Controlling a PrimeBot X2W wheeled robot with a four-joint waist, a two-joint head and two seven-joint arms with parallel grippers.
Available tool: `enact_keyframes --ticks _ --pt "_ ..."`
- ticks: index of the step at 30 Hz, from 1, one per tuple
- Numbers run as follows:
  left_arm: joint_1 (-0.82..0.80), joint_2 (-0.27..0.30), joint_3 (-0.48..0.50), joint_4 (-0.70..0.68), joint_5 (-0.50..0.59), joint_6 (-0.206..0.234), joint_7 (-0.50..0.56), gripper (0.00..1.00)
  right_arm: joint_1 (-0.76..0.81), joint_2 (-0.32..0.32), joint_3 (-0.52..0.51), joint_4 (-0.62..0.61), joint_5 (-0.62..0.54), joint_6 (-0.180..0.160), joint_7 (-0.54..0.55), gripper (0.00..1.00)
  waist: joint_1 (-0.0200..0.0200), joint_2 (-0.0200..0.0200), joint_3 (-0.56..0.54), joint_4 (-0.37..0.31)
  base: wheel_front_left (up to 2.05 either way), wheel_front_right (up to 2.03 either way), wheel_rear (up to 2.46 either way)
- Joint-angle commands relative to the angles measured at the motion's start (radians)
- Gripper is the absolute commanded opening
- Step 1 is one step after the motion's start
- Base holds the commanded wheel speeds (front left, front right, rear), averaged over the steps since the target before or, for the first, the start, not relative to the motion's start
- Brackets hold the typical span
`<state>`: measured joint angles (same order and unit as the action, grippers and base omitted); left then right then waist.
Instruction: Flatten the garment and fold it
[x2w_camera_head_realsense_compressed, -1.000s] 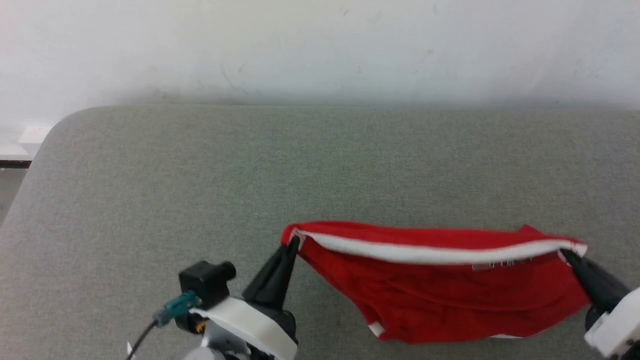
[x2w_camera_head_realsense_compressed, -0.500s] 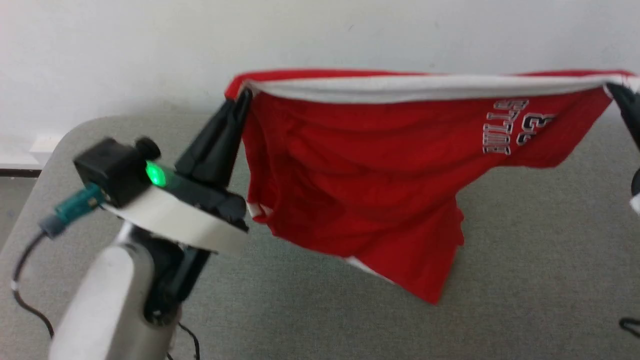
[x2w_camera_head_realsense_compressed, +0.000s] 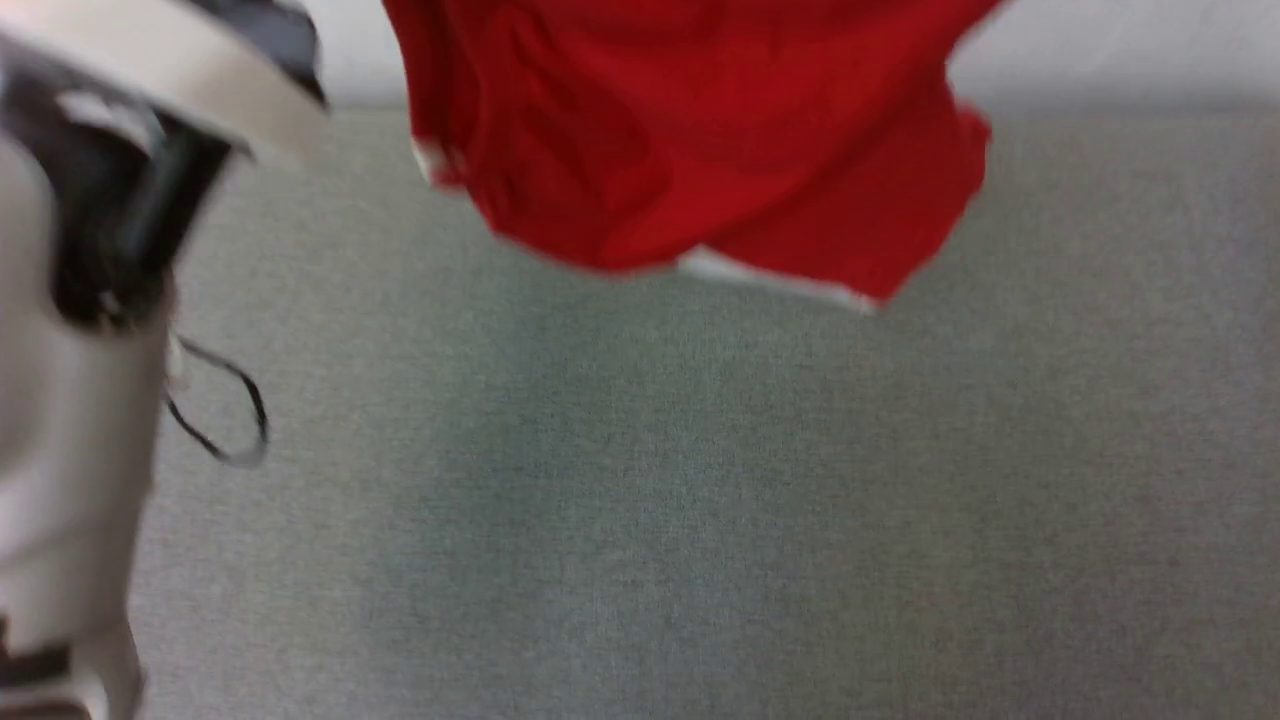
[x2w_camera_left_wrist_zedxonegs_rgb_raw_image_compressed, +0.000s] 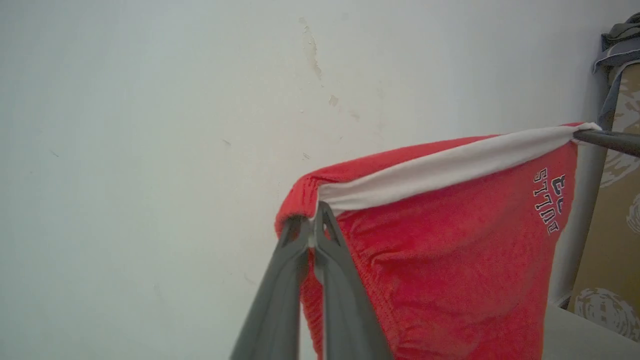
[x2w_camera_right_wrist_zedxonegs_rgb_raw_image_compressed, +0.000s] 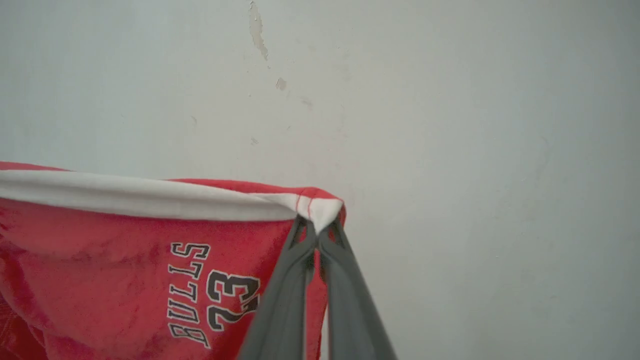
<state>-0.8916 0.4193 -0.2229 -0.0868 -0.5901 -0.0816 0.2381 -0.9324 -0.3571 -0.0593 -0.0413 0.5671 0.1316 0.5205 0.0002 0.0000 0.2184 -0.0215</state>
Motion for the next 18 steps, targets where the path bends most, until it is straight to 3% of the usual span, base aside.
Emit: enact_keyframes --ticks 1,11,18 --pt "-0.049 0.007 0.001 0.032 0.004 -0.009 0.002 0.0 -0.05 -0.006 0.013 0.038 -0.016 -0.001 -0.024 0.0 -0.0002 0.0 0.135 -0.037 0.0 0.0 0.0" --pt "-0.446 -0.012 -0.043 0.396 0.05 -0.038 -0.084 0.0 -0.425 -0.011 0.156 0.388 -0.116 -0.001 -0.23 0.0 -0.0002 0.0 0.323 -0.055 0.0 0.0 0.0" --pt "-0.569 -0.059 -0.082 0.608 0.074 -0.043 -0.193 0.0 -0.525 0.029 0.2 0.574 -0.133 -0.001 -0.346 0.0 -0.0002 0.0 0.386 -0.053 0.0 0.0 0.0"
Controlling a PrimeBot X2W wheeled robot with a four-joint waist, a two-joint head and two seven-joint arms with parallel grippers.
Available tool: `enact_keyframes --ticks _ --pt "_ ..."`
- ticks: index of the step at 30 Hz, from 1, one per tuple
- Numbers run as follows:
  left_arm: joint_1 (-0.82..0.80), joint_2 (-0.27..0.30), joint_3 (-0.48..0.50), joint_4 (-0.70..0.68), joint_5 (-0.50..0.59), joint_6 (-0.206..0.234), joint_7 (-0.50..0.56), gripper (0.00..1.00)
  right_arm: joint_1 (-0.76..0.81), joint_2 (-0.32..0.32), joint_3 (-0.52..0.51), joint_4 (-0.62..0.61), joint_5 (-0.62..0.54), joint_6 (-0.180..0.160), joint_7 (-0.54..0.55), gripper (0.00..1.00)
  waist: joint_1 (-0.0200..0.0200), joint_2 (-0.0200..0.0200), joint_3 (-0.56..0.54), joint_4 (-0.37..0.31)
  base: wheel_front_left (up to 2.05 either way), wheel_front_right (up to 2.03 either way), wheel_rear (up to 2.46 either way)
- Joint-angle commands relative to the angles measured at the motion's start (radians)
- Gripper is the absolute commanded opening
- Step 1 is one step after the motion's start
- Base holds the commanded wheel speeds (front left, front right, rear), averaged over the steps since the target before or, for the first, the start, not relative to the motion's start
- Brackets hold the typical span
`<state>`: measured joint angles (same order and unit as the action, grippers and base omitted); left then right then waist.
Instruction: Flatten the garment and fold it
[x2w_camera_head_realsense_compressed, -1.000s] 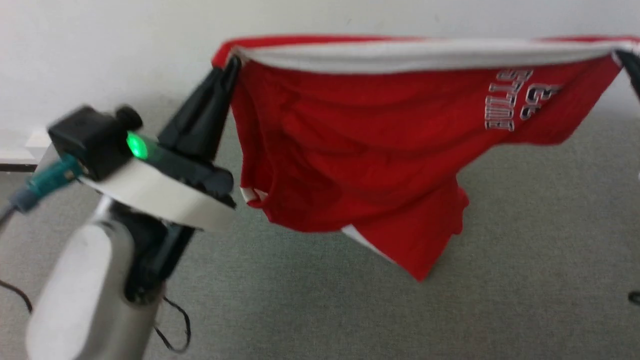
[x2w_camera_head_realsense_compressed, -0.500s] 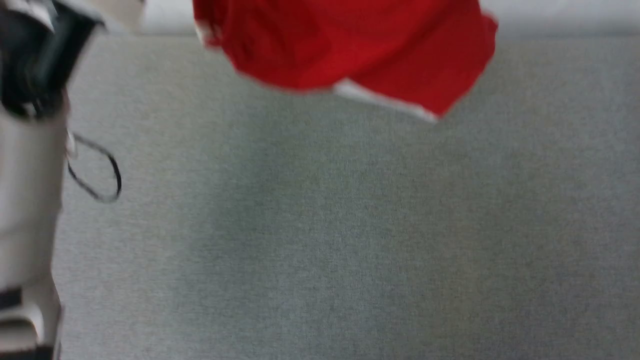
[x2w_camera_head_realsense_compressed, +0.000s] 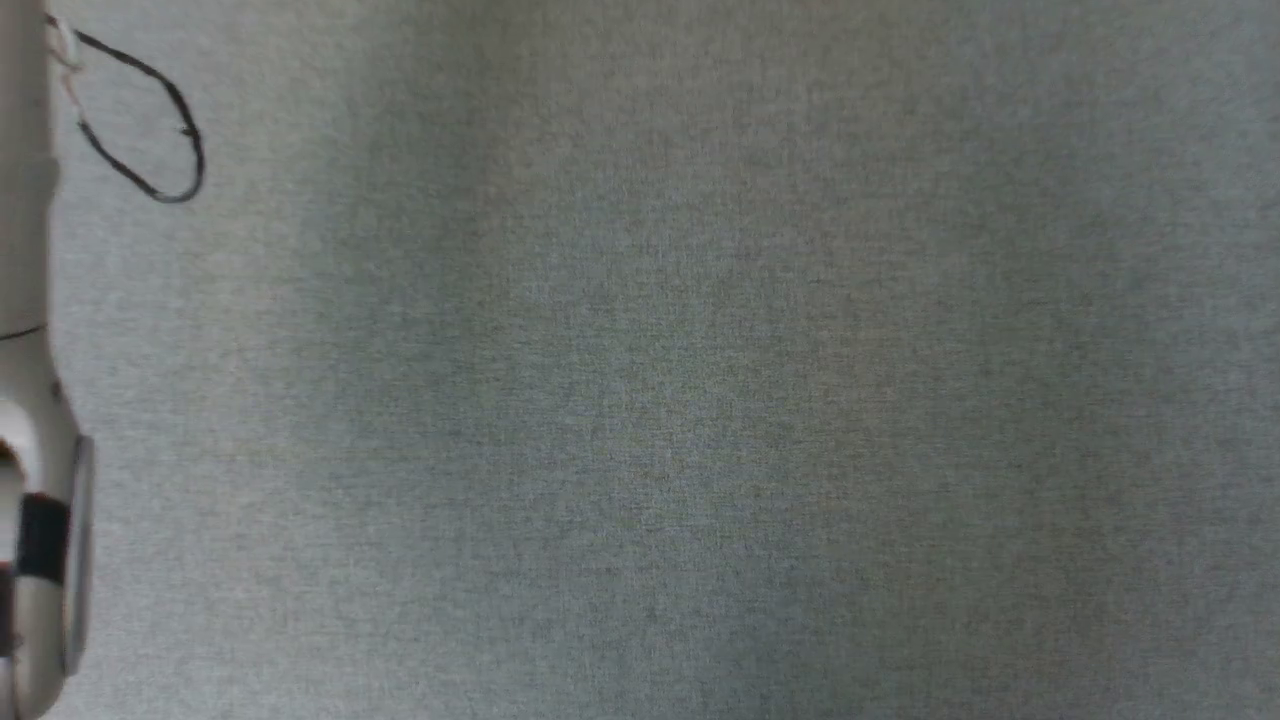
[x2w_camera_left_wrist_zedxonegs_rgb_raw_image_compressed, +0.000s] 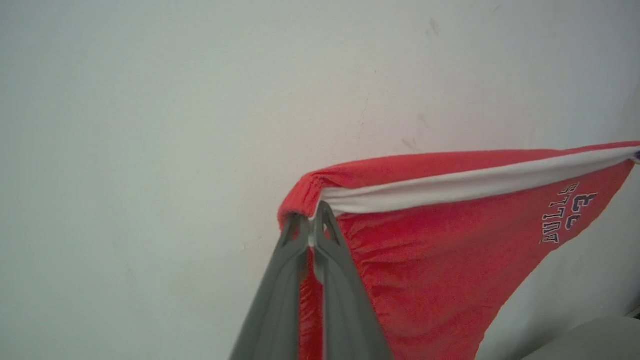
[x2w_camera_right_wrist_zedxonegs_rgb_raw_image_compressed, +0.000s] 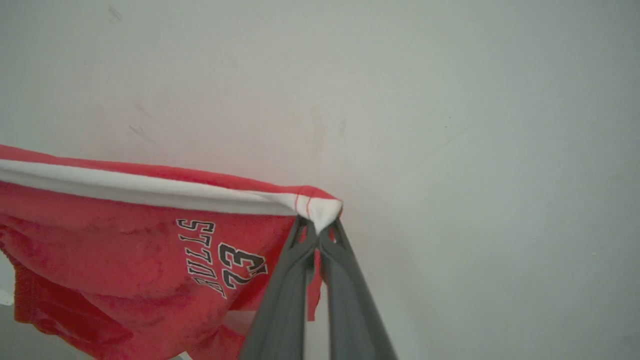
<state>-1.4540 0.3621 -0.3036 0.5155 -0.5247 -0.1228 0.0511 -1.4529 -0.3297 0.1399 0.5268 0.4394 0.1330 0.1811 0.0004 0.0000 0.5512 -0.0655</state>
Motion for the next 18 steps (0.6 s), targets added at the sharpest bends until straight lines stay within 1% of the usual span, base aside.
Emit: enact_keyframes --ticks 1,6,11,15,18 --pt "-0.008 -0.012 -0.009 0.03 0.007 -0.003 -0.023 0.0 -0.003 0.004 0.012 0.025 -0.002 -0.002 -0.016 0.0 -0.0004 0.0 0.057 -0.006 0.0 0.0 0.0" --pt "0.052 -0.057 -0.065 0.134 -0.004 -0.006 -0.101 0.0 0.06 0.005 0.078 0.1 0.029 -0.002 -0.056 0.0 -0.0004 0.0 0.051 0.01 0.0 0.0 0.0" --pt "0.202 -0.092 -0.161 0.191 -0.031 -0.007 -0.178 0.0 0.204 -0.013 0.157 0.14 0.078 -0.002 -0.087 0.0 -0.0004 0.0 -0.009 0.023 0.0 0.0 0.0" --pt "0.362 -0.092 -0.265 0.202 -0.062 -0.008 -0.218 0.0 0.356 -0.049 0.23 0.141 0.132 -0.002 -0.085 0.0 -0.0004 0.0 -0.087 0.025 0.0 0.0 0.0" --pt "0.49 -0.077 -0.318 0.195 -0.1 -0.008 -0.24 0.0 0.479 -0.091 0.299 0.12 0.178 -0.002 -0.07 0.0 -0.0004 0.0 -0.155 0.024 0.0 0.0 0.0"
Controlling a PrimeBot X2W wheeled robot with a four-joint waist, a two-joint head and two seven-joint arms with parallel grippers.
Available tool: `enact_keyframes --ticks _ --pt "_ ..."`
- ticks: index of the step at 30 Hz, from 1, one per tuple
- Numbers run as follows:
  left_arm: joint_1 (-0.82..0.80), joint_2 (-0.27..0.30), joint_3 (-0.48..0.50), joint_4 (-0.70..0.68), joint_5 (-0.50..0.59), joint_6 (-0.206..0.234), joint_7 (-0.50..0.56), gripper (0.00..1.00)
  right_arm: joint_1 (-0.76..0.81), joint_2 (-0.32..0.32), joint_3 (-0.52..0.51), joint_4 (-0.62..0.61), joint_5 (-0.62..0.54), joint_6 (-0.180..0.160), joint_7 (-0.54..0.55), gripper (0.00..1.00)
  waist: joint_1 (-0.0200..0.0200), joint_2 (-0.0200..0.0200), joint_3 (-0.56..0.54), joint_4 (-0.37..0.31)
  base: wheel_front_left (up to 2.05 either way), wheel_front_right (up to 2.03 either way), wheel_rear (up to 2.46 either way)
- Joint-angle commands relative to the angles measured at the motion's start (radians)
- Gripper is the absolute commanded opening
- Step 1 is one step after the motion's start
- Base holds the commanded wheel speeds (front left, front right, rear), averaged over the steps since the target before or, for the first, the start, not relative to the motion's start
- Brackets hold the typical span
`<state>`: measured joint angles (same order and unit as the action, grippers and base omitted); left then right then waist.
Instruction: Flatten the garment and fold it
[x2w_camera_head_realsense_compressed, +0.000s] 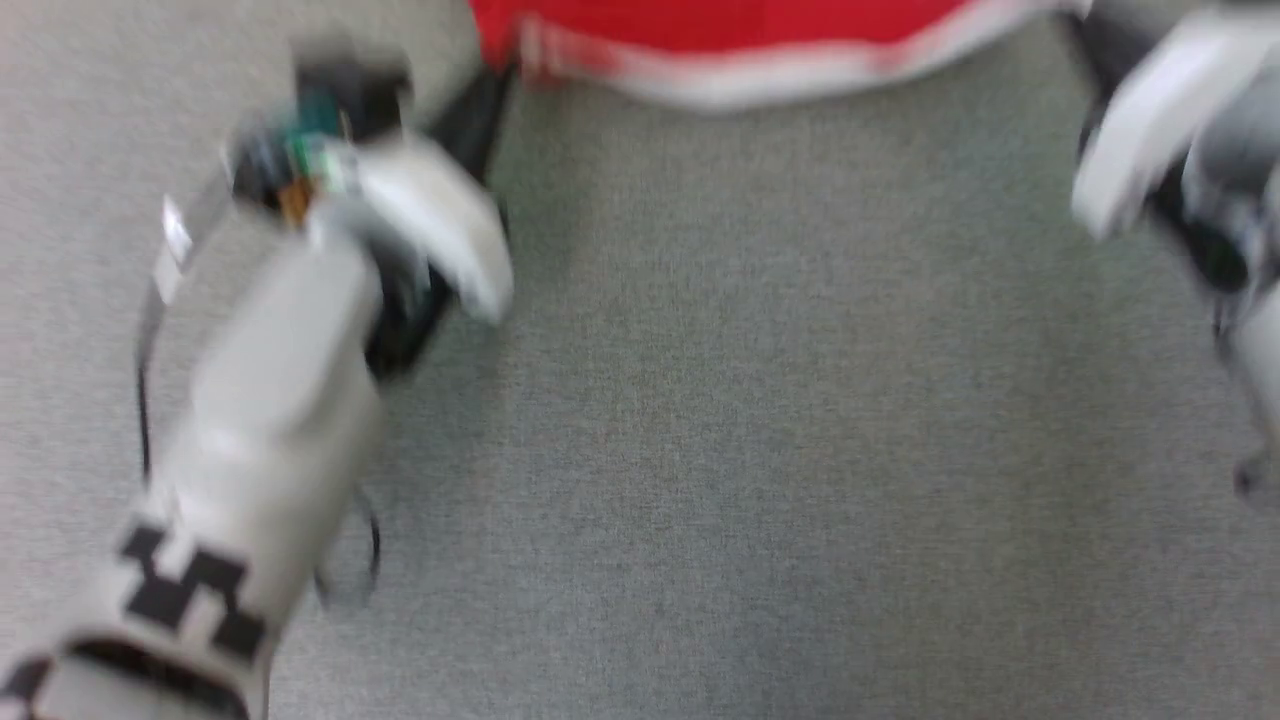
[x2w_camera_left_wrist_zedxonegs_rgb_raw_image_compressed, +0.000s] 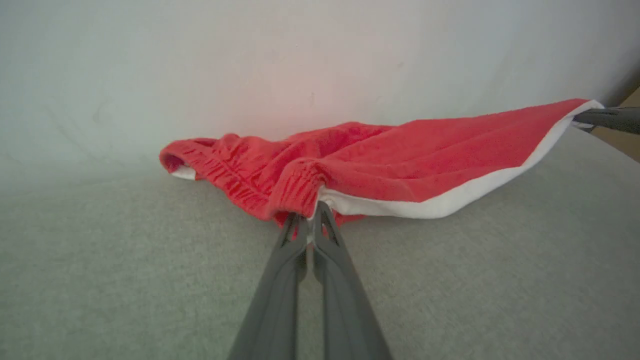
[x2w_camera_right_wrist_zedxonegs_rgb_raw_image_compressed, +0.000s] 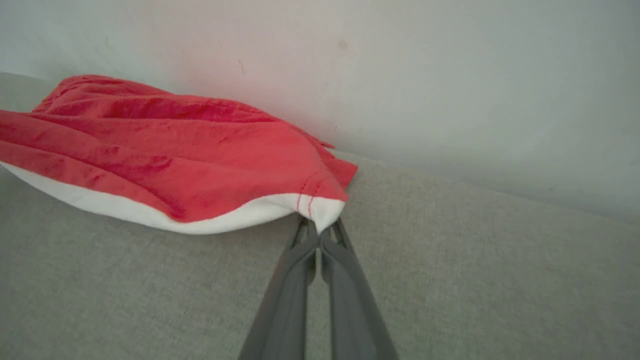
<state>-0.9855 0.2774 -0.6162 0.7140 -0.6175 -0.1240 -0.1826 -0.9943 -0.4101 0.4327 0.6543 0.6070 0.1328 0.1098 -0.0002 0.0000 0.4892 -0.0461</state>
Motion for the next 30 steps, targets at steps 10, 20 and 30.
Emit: enact_keyframes --ticks 10,20,30 --pt "0.386 0.11 -0.134 -0.128 -0.091 -0.007 -0.003 0.0 0.353 -0.173 0.123 -0.128 0.169 -0.002 0.087 0.0 0.0002 0.0 -0.287 0.01 0.0 0.0 0.0" --pt "0.665 0.185 -0.176 -0.365 -0.125 0.068 0.031 0.0 0.626 -0.302 0.107 -0.271 0.258 -0.002 0.239 0.0 0.0002 0.0 -0.424 0.021 0.0 0.0 0.0" --pt "0.929 0.241 -0.242 -0.637 -0.156 0.171 0.083 0.0 0.992 -0.399 -0.055 -0.399 0.301 -0.002 0.438 0.0 0.0002 0.0 -0.499 0.033 0.0 0.0 0.0"
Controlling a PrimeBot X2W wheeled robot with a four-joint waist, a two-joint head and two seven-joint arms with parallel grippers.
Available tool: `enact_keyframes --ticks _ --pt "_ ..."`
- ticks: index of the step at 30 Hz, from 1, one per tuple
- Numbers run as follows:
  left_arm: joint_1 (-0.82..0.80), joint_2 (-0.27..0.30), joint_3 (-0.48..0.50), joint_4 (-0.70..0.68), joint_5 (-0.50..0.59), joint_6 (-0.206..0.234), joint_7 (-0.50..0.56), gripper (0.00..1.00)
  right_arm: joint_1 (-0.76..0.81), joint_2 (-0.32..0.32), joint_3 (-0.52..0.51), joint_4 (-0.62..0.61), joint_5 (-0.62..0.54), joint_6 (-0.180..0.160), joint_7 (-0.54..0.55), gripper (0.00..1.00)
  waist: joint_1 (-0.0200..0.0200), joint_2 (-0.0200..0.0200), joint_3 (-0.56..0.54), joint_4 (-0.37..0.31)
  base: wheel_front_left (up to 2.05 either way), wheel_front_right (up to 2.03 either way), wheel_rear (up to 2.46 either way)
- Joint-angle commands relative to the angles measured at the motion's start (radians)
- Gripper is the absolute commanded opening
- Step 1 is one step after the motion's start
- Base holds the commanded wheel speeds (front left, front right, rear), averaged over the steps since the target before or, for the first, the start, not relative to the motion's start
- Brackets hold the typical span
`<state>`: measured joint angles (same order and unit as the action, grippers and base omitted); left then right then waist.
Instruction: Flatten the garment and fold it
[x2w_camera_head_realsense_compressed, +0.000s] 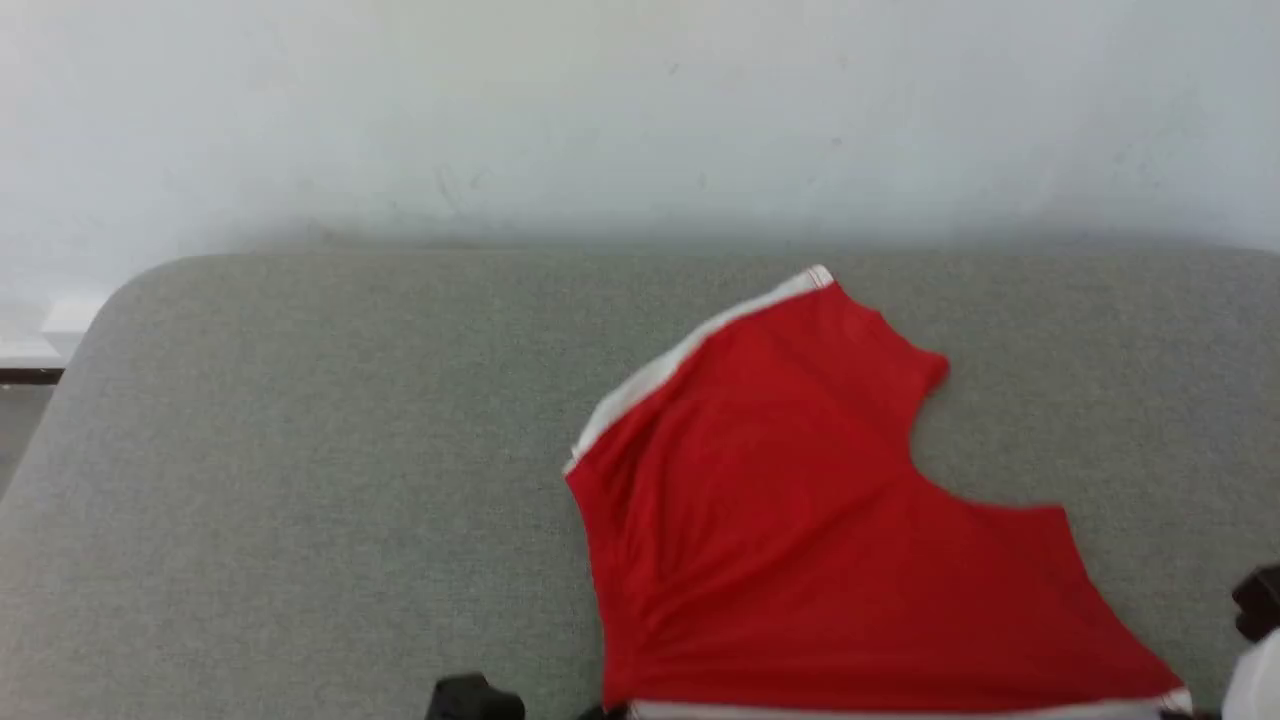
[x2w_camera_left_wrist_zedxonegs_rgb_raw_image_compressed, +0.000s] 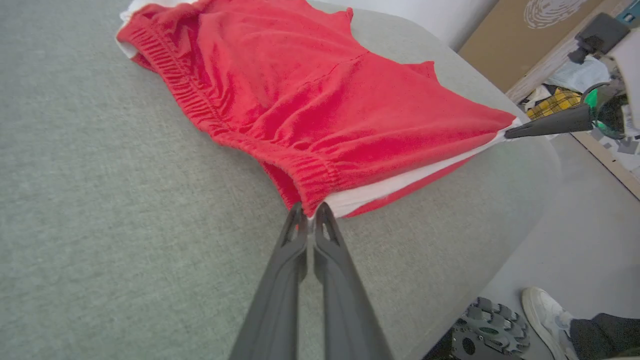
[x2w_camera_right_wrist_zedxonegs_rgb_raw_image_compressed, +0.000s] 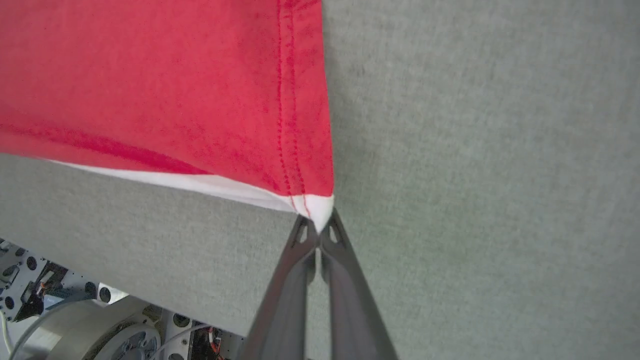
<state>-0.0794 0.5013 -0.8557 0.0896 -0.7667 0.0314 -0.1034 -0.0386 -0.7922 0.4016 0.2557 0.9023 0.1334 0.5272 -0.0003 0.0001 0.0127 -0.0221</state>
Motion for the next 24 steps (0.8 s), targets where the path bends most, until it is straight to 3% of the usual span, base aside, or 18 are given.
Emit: enact_keyframes --ticks 1,6,12,24 --pt "0.042 0.021 -0.011 -0.031 -0.009 0.025 0.011 0.0 0.071 -0.021 -0.049 -0.016 0.007 -0.003 0.044 0.0 0.0003 -0.0001 -0.023 0.011 0.0 0.0 0.0" --pt "0.09 0.026 -0.047 -0.084 -0.009 0.036 0.037 0.0 0.175 -0.005 -0.19 -0.118 -0.02 -0.003 0.103 0.0 0.0003 -0.0001 -0.003 0.022 0.0 0.0 0.0" --pt "0.041 0.021 -0.029 -0.105 0.01 0.041 0.026 0.0 0.172 0.054 -0.316 -0.233 -0.058 -0.003 0.129 0.0 0.0003 -0.0001 0.038 0.047 0.0 0.0 0.0" --pt "-0.156 -0.006 0.041 -0.147 0.05 0.032 0.009 0.0 -0.106 0.169 -0.452 -0.34 -0.127 -0.003 0.239 0.0 0.0003 -0.0001 0.198 0.126 0.0 0.0 0.0"
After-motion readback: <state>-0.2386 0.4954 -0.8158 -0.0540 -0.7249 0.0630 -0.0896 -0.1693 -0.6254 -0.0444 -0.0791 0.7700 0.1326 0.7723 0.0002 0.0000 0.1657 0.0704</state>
